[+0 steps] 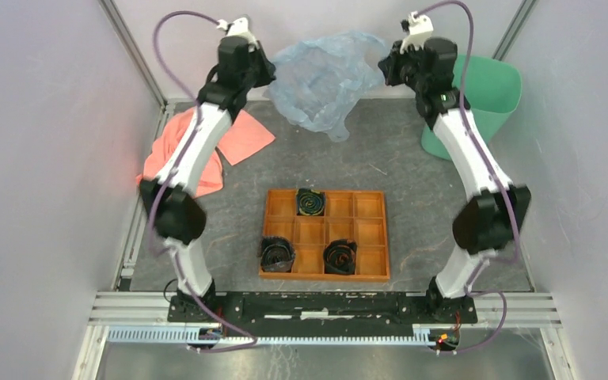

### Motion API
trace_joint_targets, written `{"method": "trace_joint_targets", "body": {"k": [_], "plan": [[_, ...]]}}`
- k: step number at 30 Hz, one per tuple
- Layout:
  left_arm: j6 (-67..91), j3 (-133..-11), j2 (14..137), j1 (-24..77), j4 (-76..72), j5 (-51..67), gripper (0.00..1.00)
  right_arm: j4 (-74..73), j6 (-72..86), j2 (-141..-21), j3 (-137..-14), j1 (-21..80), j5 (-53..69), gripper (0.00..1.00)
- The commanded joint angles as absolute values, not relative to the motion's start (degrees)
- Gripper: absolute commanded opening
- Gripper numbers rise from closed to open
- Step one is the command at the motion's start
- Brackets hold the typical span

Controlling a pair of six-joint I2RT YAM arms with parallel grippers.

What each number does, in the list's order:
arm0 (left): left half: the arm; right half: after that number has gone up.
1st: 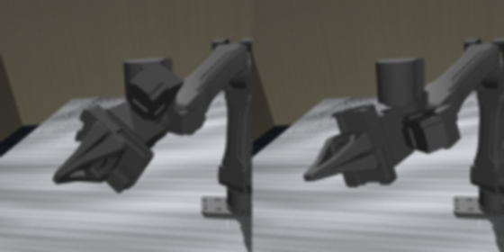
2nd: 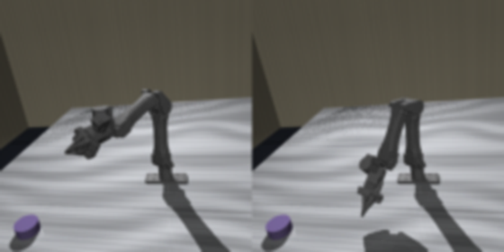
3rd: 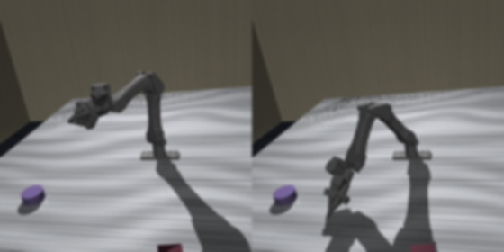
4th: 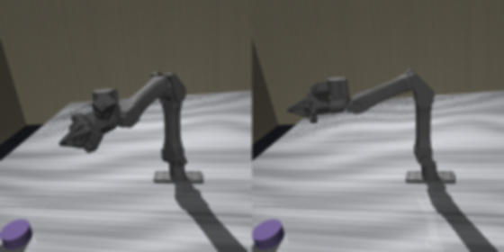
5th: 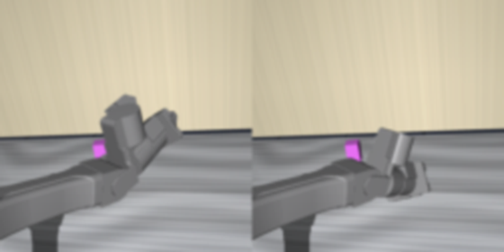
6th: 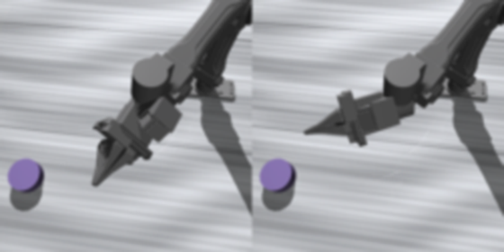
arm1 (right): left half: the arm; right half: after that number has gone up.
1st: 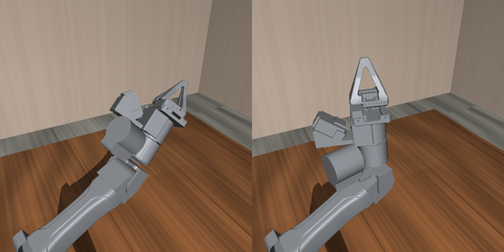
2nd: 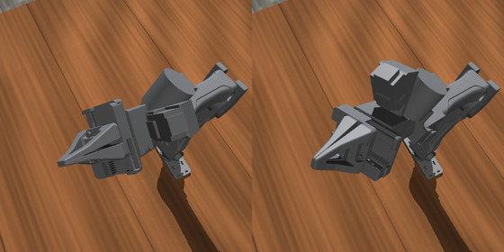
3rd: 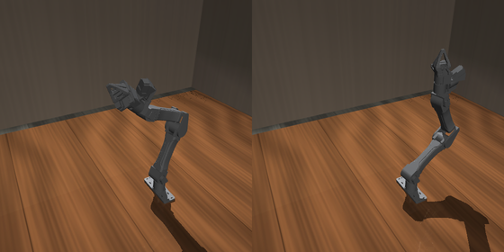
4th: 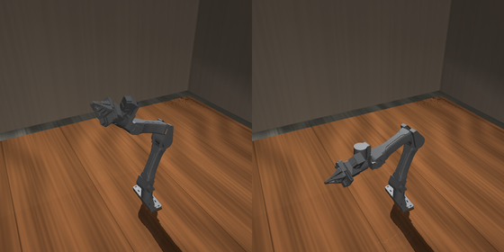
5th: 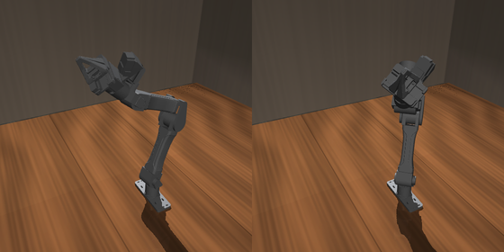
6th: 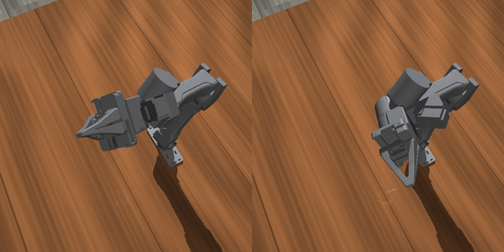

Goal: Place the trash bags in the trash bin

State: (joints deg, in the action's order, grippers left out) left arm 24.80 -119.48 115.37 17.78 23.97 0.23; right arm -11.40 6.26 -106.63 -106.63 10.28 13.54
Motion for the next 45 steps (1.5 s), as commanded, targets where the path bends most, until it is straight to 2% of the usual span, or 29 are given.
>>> {"method": "trace_joint_targets", "body": {"k": [1,2,4,6,8,10,13,17,19,20,22,24,25,27,30,32,35,38,42,45], "plan": [[17.00,-100.77,91.42,23.51,4.84,-12.07,0.02,6.38,4.75,-86.81,-88.93,13.29,13.70,0.00],[19.12,-92.32,86.12,24.25,-2.60,-16.89,0.02,14.51,5.05,-82.39,-79.72,13.82,13.01,0.01],[27.09,-81.46,84.61,22.68,-2.48,-20.98,0.02,24.99,7.87,-80.04,-66.17,14.15,11.17,0.01],[32.60,-80.37,89.36,19.79,5.92,-18.48,0.02,22.14,10.00,-84.51,-63.32,14.11,9.25,0.01],[34.34,-83.03,95.49,17.74,13.35,-12.19,0.02,20.48,11.02,-90.54,-63.00,14.15,14.09,0.01],[33.25,-85.12,99.29,17.45,14.02,-7.68,0.02,22.07,12.43,-95.26,-63.46,14.52,17.66,0.01],[33.04,-93.85,103.08,16.53,14.30,-3.61,0.02,17.30,12.73,-100.14,-74.04,14.68,17.22,0.01],[31.07,-118.21,107.14,16.17,16.32,2.26,0.02,1.16,10.29,-106.24,-106.79,14.94,16.66,0.01],[30.00,-128.68,107.56,16.68,15.09,6.84,0.02,-3.36,8.82,-106.54,-118.90,15.48,16.26,0.01],[28.91,-130.76,106.26,17.11,13.62,7.60,0.02,-3.22,7.90,-105.08,-121.16,15.76,16.54,0.01],[24.58,-126.09,100.16,19.90,6.17,6.12,0.02,3.43,5.13,-97.87,-115.10,17.40,18.24,0.01],[17.92,-110.84,89.47,24.90,-5.73,-2.71,0.02,16.29,0.71,-86.59,-96.44,20.40,16.43,0.01],[16.38,-98.68,85.31,26.04,-12.28,-6.70,0.04,24.20,-1.54,-82.47,-85.46,21.51,14.92,0.01],[17.77,-85.59,80.98,26.36,-17.99,-16.15,0.05,33.30,-1.90,-77.63,-71.49,21.86,12.24,0.01],[24.88,-75.66,83.05,26.00,-10.21,-32.87,0.02,34.65,-1.47,-79.53,-59.82,21.88,7.29,0.01],[32.50,-72.93,87.53,24.30,-1.65,-34.49,0.02,38.24,-0.27,-83.00,-53.55,21.86,7.77,0.01],[36.92,-74.29,93.49,21.54,4.95,-24.30,0.02,34.86,2.47,-88.30,-54.52,21.88,11.47,0.01],[34.25,-83.30,96.08,20.89,8.04,-15.56,0.02,29.41,3.60,-90.54,-61.54,21.88,13.45,0.01],[31.62,-91.87,93.05,20.90,8.09,-11.20,0.02,21.80,2.39,-88.88,-72.14,21.88,12.75,0.01],[29.70,-90.89,88.07,21.00,5.36,-11.40,0.02,20.89,1.07,-86.88,-72.62,21.87,9.87,0.01]]}}
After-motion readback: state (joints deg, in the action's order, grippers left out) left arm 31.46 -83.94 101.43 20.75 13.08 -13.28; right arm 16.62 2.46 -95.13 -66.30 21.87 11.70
